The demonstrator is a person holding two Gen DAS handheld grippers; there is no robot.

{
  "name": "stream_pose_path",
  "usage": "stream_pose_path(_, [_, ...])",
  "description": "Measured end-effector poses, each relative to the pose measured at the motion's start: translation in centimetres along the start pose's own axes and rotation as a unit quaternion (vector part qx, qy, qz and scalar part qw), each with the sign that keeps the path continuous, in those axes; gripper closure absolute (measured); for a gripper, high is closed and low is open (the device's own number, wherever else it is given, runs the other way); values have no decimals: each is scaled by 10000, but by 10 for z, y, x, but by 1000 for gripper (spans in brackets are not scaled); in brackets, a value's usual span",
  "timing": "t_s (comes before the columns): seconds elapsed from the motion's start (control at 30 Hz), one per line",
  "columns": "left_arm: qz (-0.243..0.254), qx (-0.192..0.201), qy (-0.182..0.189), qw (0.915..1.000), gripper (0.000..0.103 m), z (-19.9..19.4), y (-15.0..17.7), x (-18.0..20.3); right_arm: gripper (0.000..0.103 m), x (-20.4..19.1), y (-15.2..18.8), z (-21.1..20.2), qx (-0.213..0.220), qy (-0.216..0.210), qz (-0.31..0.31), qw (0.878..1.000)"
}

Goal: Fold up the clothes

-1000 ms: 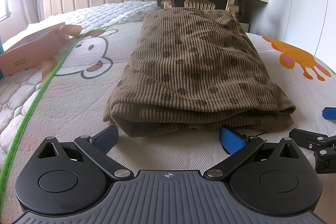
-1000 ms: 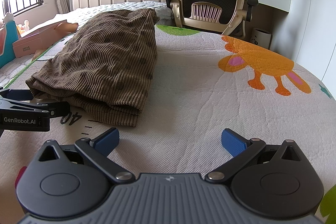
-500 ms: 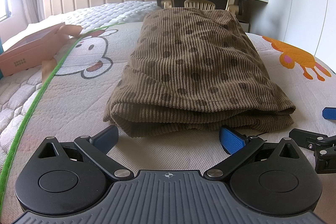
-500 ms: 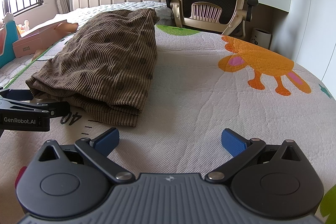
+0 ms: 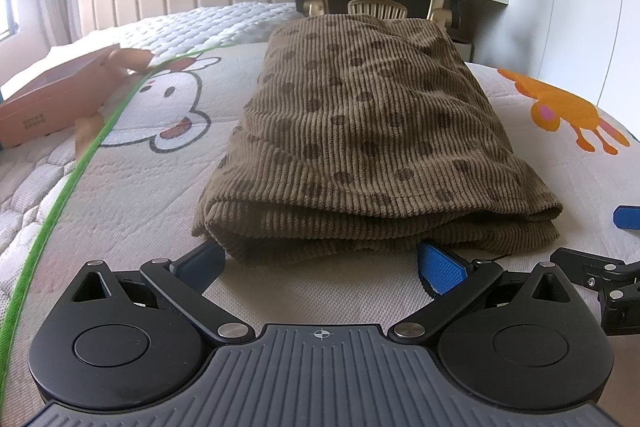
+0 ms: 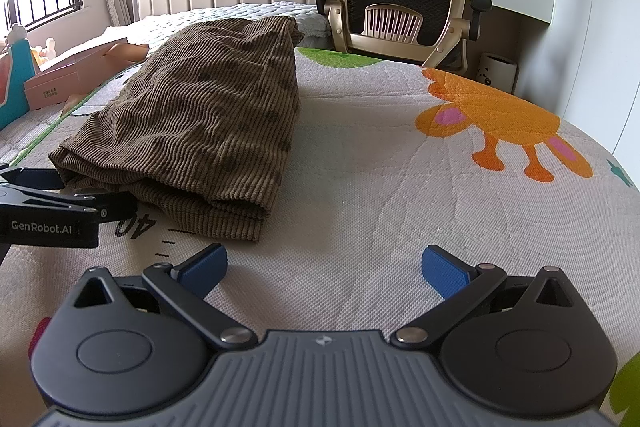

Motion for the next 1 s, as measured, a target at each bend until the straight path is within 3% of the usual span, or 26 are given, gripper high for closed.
stream_pose_path(0.4, [30,-48,71,10000,0,6,-4,1,0,0,1,-1,-8,7,22,10000])
stream_pose_path(0.53, [20,-479,216,9986,0,5,-8,3,0,0,1,-1,-7,4,26,10000])
stream_pose_path(0.6, [-237,-645,75,9976,0,3,-10,4,0,0,1,-1,-8,9,26,10000])
stream_pose_path(0.73, [-288,-375,-256,9986,0,1,-3,12,0,0,1,0,-10,8,30,10000])
stream_pose_path(1.0, [-284,-376,-182,9987,0,-1,-3,11,0,1,1,0,-9,14,21,10000])
Point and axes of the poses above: each gripper's, at about its wrist camera, not at the fingertips, and z roughly the way its jaws point, x to its right, y to its underside, the point moved 5 cm from there along z, roughly the way its jaws point, and after that the axes turned 14 degrees about y, right-handed, at the moved point
